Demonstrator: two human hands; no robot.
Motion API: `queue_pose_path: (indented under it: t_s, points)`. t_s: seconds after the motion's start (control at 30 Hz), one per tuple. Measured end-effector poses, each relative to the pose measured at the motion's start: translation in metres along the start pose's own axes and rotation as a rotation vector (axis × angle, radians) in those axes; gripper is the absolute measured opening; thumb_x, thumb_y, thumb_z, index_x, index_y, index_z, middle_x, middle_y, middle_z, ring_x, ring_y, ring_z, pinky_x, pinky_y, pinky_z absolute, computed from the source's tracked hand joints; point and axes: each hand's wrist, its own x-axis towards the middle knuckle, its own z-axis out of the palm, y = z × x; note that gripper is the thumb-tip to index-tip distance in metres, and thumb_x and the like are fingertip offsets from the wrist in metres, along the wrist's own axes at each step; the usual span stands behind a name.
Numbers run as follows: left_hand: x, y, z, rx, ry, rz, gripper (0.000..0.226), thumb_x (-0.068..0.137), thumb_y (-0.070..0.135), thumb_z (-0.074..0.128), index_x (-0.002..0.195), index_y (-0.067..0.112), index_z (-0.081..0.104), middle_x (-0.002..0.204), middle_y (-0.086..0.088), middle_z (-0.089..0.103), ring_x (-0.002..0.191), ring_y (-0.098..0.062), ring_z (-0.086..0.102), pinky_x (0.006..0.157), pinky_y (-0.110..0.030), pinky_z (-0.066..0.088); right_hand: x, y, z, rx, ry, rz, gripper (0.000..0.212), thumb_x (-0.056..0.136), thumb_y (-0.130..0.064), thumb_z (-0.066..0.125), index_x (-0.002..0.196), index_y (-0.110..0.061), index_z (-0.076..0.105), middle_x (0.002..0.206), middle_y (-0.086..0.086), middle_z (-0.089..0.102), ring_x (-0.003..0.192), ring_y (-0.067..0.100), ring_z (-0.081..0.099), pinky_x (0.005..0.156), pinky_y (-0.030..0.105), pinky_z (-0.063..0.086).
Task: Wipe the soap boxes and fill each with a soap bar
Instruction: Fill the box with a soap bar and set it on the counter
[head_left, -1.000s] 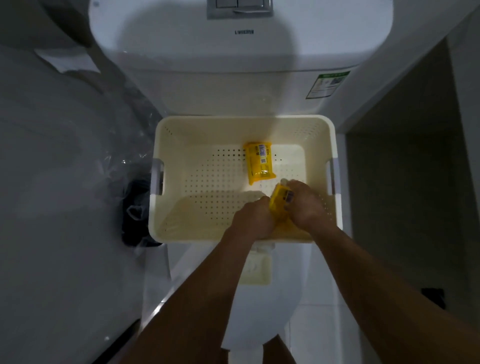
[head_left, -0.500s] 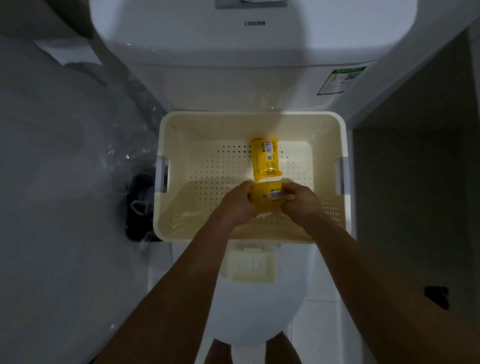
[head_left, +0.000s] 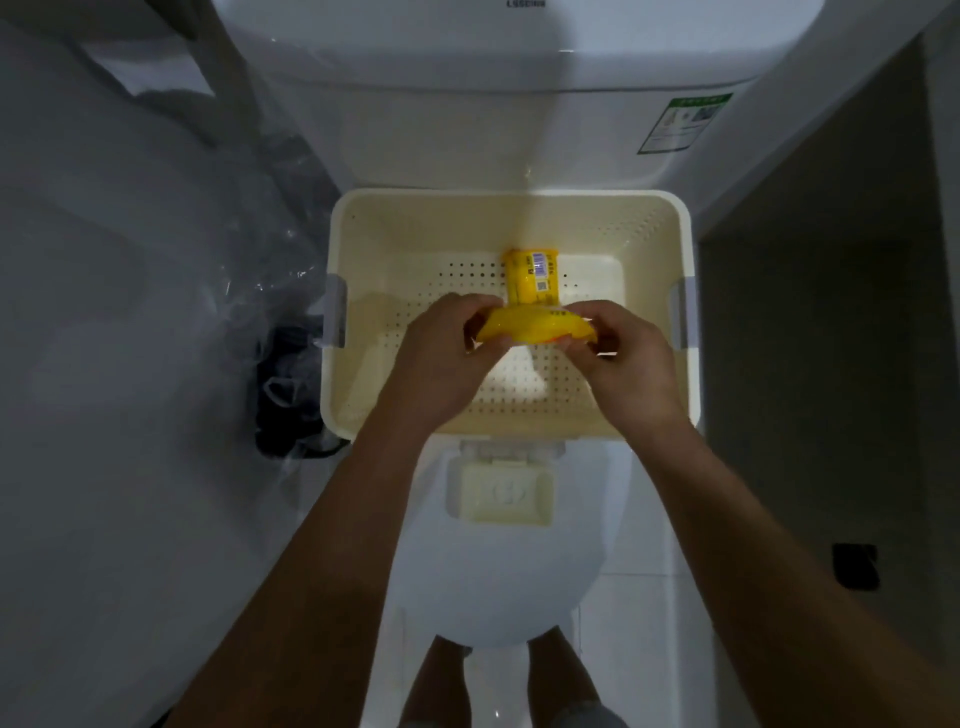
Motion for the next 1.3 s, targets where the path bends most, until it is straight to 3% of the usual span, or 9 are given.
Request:
queue_pose_path:
  t_s: [0.1,0.2,0.33,0.43,0.7,0.83,0.93,1.1,1.3]
  points:
    - [-0.010,0.008,-0.013,-0.018,-0.002,0.001,0.011,0.092,0.037,0.063,0.093,0.027,0.065,0.090,0.001,0.052,0.076,-0.005,0.051,0.067,-0.008,0.034,-0.013,-0.013,-0.007,0.093,0.013,0.013,0.020,0.094,-0.021,0.068,0.104,-0.003,0.071,0.094,0.016,0.071,0.091,0.031,0.066,0.087,0.044,0.055]
    - [-0.025,0.011,-0.020,-0.174,0.059,-0.085,0.028,0.094,0.040,0.061,0.080,0.018,0.070,0.085,-0.008,0.067,0.074,-0.014,0.062,0.070,-0.028,0.046,-0.025,-0.023,-0.011,0.258,-0.040,0.133,0.041,0.095,-0.025,0.068,0.101,0.014,0.060,0.102,0.028,0.068,0.097,0.036,0.068,0.090,0.054,0.055]
    - [-0.049,0.014,-0.021,-0.329,0.097,-0.172,0.034,0.094,0.043,0.061,0.088,0.012,0.074,0.077,-0.004,0.072,0.060,-0.001,0.057,0.063,-0.027,0.046,-0.051,-0.035,-0.013,0.436,-0.081,0.276,0.046,0.095,-0.028,0.067,0.100,0.016,0.054,0.107,0.035,0.062,0.101,0.043,0.067,0.072,0.039,0.064]
    - [-0.066,0.011,-0.019,-0.375,0.088,-0.203,0.033,0.091,0.043,0.064,0.085,0.012,0.073,0.073,0.002,0.071,0.060,-0.002,0.060,0.059,-0.024,0.048,-0.069,-0.038,-0.011,0.472,-0.052,0.341,0.033,0.095,-0.029,0.067,0.085,0.001,0.059,0.104,0.028,0.067,0.098,0.036,0.070,0.065,0.029,0.062]
    - [-0.104,0.001,-0.007,-0.598,0.087,-0.268,0.004,0.092,0.023,0.067,0.090,0.020,0.067,0.079,-0.003,0.075,0.068,-0.017,0.072,0.059,-0.029,0.058,-0.101,-0.027,-0.004,0.750,-0.166,0.490,0.008,0.092,-0.022,0.070,0.092,-0.018,0.064,0.093,0.006,0.070,0.086,0.017,0.068,0.079,0.028,0.059]
    - [-0.126,-0.005,0.007,-0.765,0.062,-0.335,0.001,0.093,0.015,0.066,0.093,0.015,0.065,0.084,-0.010,0.075,0.072,-0.025,0.073,0.064,-0.036,0.059,-0.111,-0.020,0.006,0.839,-0.234,0.486,0.025,0.088,-0.006,0.072,0.106,-0.023,0.067,0.101,0.003,0.075,0.093,0.016,0.073,0.085,0.032,0.058]
    - [-0.141,-0.011,0.019,-0.754,0.032,-0.373,0.011,0.083,0.020,0.070,0.091,0.014,0.067,0.088,-0.011,0.075,0.080,-0.031,0.073,0.073,-0.040,0.061,-0.117,-0.016,0.014,0.813,-0.214,0.508,0.037,0.086,0.003,0.070,0.115,-0.020,0.065,0.103,0.004,0.074,0.090,0.019,0.074,0.078,0.032,0.059]
    - [-0.153,-0.027,0.022,-0.474,-0.102,-0.372,0.013,0.078,0.028,0.079,0.086,0.021,0.071,0.085,0.003,0.074,0.080,-0.020,0.071,0.080,-0.048,0.059,-0.125,-0.005,0.020,0.695,-0.198,0.542,0.029,0.082,0.000,0.075,0.104,-0.018,0.068,0.097,0.002,0.077,0.079,0.018,0.075,0.061,0.030,0.057]
    - [-0.150,-0.034,0.012,-0.477,-0.091,-0.362,0.053,0.070,0.046,0.075,0.120,0.034,0.060,0.104,0.009,0.069,0.091,-0.014,0.070,0.080,-0.040,0.058,-0.128,0.008,0.022,0.560,-0.269,0.573,0.026,0.085,-0.003,0.069,0.107,-0.017,0.074,0.092,0.003,0.075,0.076,0.015,0.070,0.063,0.028,0.054]
